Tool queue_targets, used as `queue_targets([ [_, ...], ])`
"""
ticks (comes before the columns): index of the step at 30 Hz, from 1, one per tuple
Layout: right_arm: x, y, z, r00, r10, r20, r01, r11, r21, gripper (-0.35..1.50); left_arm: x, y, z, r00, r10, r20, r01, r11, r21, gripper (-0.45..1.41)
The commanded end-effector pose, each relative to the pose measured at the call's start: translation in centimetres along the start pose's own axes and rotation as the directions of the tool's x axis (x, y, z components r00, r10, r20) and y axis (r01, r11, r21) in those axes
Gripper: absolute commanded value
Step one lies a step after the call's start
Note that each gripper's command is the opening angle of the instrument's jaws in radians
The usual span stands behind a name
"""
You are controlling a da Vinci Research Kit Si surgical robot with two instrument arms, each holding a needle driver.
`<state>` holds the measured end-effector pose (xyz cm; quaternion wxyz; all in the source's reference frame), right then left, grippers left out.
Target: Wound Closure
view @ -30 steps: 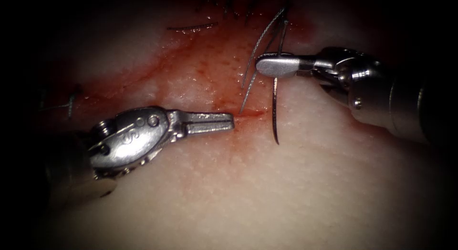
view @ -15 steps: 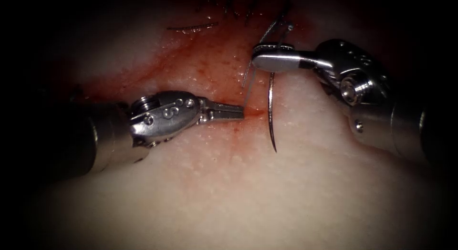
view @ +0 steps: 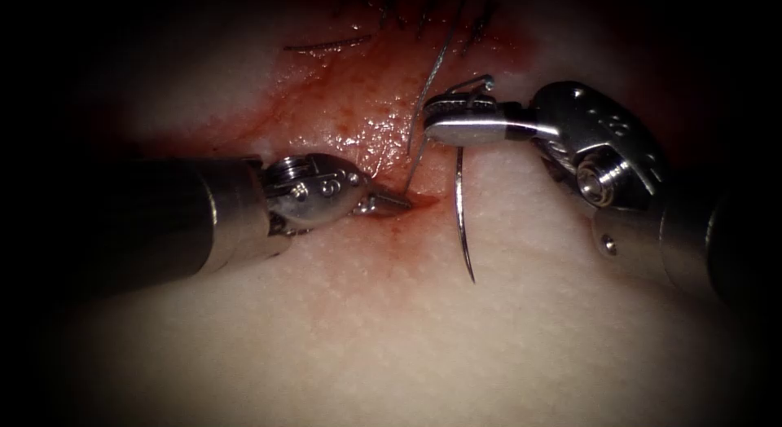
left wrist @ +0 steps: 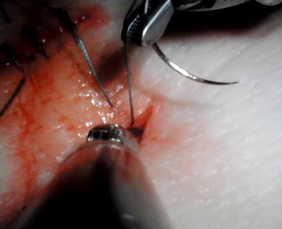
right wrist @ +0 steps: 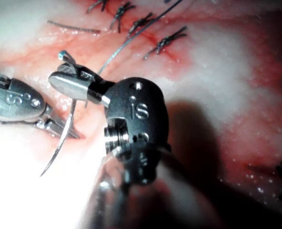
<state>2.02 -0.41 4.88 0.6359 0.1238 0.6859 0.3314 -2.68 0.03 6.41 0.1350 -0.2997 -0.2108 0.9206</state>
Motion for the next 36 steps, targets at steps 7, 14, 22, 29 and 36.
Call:
queue_targets([
  [7, -0.27, 0.12, 0.26, 0.970, -0.217, -0.105, 0.217, 0.976, -0.014, -0.35, -0.08, 0.05, 0.08, 0.997, -0.031, 0.073, 0.035, 0.998, -0.054, -0.45],
  [14, -0.38, 0.15, 0.44, 0.943, -0.325, -0.075, 0.327, 0.945, 0.009, -0.35, -0.15, 0.06, 0.03, 0.992, -0.071, 0.106, 0.077, 0.995, -0.062, 0.05],
  [22, -0.53, 0.27, 0.47, 0.886, -0.464, 0.011, 0.464, 0.885, -0.043, -0.35, -0.15, 0.06, 0.06, 0.987, -0.099, 0.124, 0.107, 0.993, -0.058, 0.31],
  [29, -0.48, 0.25, 0.50, 0.816, -0.577, 0.029, 0.578, 0.815, -0.054, -0.35, -0.15, 0.07, 0.07, 0.987, -0.098, 0.127, 0.106, 0.993, -0.056, 0.34],
  [36, -0.52, 0.25, 0.53, 0.764, -0.645, 0.017, 0.645, 0.762, -0.058, -0.35, -0.15, 0.07, 0.07, 0.986, -0.096, 0.135, 0.105, 0.993, -0.058, 0.69],
])
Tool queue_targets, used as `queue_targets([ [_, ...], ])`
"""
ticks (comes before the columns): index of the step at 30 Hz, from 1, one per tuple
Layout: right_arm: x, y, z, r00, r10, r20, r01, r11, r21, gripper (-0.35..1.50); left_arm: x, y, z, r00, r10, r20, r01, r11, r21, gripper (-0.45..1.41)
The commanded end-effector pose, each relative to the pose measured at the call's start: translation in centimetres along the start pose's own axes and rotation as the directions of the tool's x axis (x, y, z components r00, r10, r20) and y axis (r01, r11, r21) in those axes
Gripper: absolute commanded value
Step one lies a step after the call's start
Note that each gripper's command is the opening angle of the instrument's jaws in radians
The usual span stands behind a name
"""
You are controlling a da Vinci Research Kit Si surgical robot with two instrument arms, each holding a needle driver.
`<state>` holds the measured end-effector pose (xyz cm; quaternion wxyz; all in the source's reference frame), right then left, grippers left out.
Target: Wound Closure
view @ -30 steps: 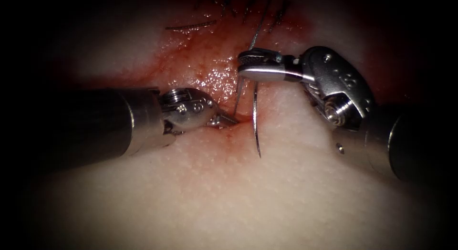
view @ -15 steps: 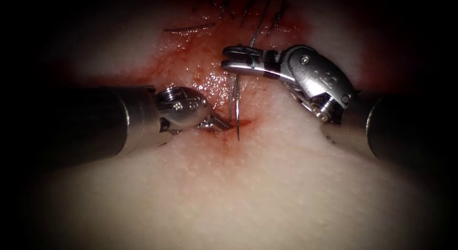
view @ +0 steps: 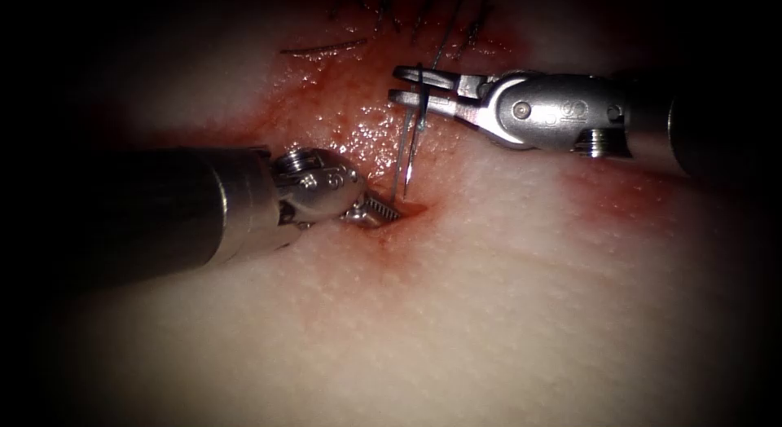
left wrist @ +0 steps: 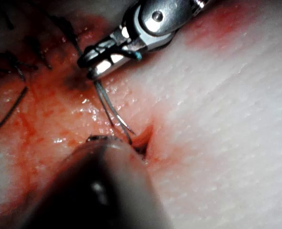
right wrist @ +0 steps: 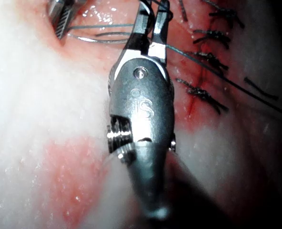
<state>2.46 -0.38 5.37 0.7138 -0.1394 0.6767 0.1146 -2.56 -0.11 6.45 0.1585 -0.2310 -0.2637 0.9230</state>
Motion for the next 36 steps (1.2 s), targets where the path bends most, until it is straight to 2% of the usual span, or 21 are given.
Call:
queue_targets([
  [1, -0.09, -0.03, 0.09, 1.000, -0.005, -0.004, 0.005, 1.000, 0.003, -0.35, 0.03, -0.02, 0.08, 1.000, 0.002, 0.003, -0.002, 1.000, -0.001, 0.71],
  [8, -0.09, -0.10, 0.09, 1.000, -0.011, -0.007, 0.011, 1.000, 0.013, -0.35, 0.03, -0.03, 0.08, 1.000, 0.003, 0.003, -0.003, 1.000, -0.002, 0.74],
  [13, -0.05, -0.15, 0.09, 1.000, -0.010, -0.008, 0.010, 1.000, 0.020, -0.35, -0.05, -0.02, 0.05, 1.000, -0.006, 0.015, 0.006, 1.000, -0.005, 0.66],
  [20, -0.02, -0.21, 0.10, 1.000, -0.007, -0.008, 0.007, 0.999, 0.035, -0.35, -0.09, -0.01, 0.05, 1.000, -0.008, 0.021, 0.008, 1.000, -0.006, 0.64],
  [36, -0.13, -0.46, 0.02, 0.999, -0.028, -0.016, 0.029, 0.995, 0.092, -0.35, -0.05, -0.01, 0.05, 1.000, -0.012, 0.021, 0.012, 1.000, -0.007, 0.86],
])
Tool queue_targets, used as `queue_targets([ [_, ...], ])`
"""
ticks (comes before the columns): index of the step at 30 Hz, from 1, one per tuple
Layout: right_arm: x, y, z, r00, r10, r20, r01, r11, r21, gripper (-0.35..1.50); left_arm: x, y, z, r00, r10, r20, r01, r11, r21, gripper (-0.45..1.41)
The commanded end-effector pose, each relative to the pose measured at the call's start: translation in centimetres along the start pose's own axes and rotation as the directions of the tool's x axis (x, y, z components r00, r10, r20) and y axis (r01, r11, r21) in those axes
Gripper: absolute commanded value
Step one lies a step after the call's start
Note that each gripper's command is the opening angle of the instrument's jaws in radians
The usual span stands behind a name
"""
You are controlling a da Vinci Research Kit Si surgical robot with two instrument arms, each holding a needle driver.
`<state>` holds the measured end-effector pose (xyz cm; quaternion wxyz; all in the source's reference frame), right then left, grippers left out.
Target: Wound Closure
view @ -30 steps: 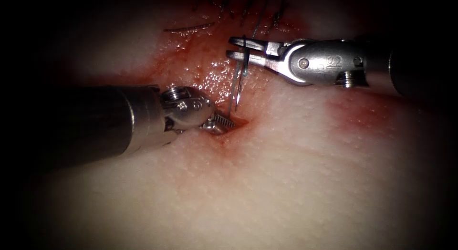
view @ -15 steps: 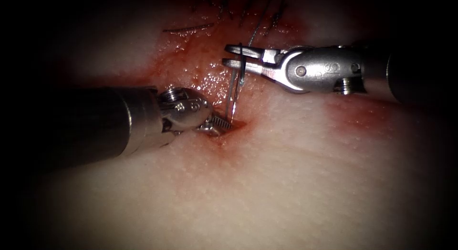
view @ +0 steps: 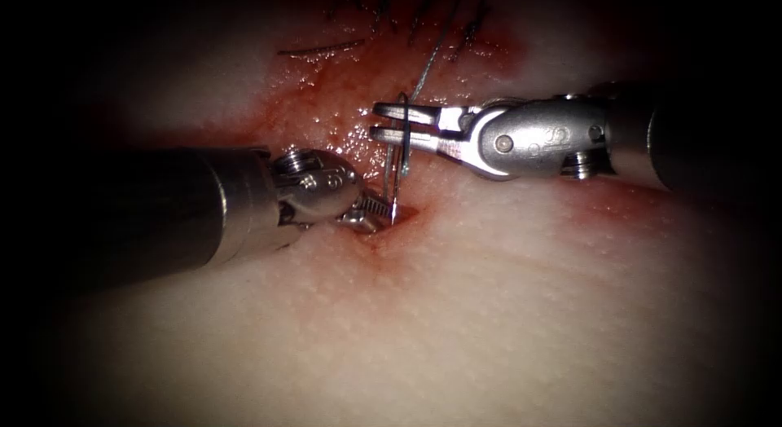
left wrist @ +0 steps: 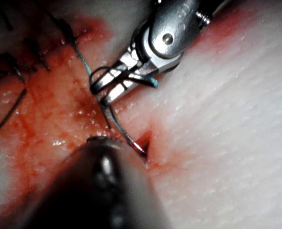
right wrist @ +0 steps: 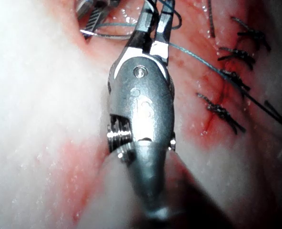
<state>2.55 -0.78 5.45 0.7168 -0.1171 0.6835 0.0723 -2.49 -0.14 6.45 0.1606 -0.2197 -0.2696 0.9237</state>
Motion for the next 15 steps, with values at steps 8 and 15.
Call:
queue_targets([
  [8, -0.02, -0.15, 0.09, 0.999, -0.037, -0.021, 0.038, 0.999, 0.015, -0.35, 0.03, -0.02, 0.05, 1.000, 0.000, -0.001, 0.000, 1.000, -0.004, 0.91],
  [15, -0.05, -0.37, 0.15, 0.998, -0.046, -0.031, 0.046, 0.999, -0.004, -0.35, 0.10, -0.02, -0.08, 1.000, -0.023, -0.001, 0.023, 1.000, -0.006, 0.81],
])
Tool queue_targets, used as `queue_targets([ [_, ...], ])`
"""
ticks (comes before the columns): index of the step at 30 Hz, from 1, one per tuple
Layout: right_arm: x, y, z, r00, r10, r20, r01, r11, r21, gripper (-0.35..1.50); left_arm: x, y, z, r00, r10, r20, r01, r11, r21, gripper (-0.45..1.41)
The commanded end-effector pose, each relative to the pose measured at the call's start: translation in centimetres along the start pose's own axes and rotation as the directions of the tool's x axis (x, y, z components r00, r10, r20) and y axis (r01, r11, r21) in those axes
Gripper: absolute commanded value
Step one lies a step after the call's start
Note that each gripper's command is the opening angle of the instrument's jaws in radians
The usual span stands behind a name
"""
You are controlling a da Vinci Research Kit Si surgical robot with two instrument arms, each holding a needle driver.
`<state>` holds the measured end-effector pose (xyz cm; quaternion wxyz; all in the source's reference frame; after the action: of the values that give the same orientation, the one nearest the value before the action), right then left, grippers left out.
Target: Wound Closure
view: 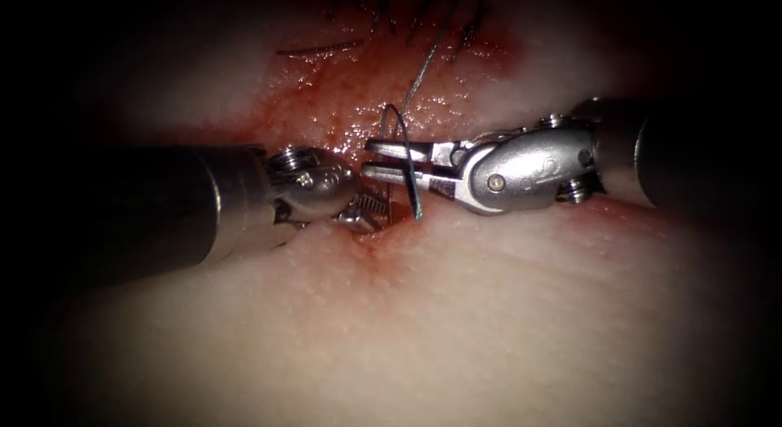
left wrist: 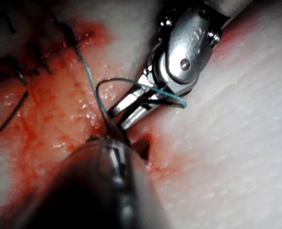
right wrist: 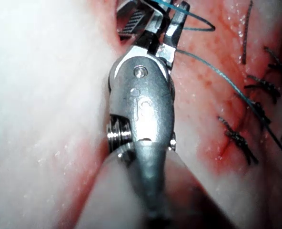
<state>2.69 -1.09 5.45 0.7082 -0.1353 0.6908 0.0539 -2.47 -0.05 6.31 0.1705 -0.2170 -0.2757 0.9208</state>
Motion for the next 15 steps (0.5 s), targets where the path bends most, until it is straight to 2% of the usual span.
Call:
queue_targets([
  [1, -0.06, -0.03, 0.10, 1.000, 0.006, 0.000, -0.006, 1.000, -0.004, -0.35, 0.04, -0.03, 0.06, 1.000, -0.006, 0.000, 0.006, 1.000, 0.009, 0.81],
  [8, 0.01, 0.04, 0.09, 1.000, 0.019, 0.019, -0.018, 0.998, -0.053, -0.35, 0.02, -0.02, 0.01, 0.999, -0.042, -0.015, 0.043, 0.999, 0.017, 0.74],
  [15, 0.00, 0.08, 0.09, 0.999, 0.021, 0.033, -0.019, 0.998, -0.067, -0.35, 0.05, 0.01, -0.21, 0.997, -0.056, -0.053, 0.059, 0.997, 0.052, 0.61],
])
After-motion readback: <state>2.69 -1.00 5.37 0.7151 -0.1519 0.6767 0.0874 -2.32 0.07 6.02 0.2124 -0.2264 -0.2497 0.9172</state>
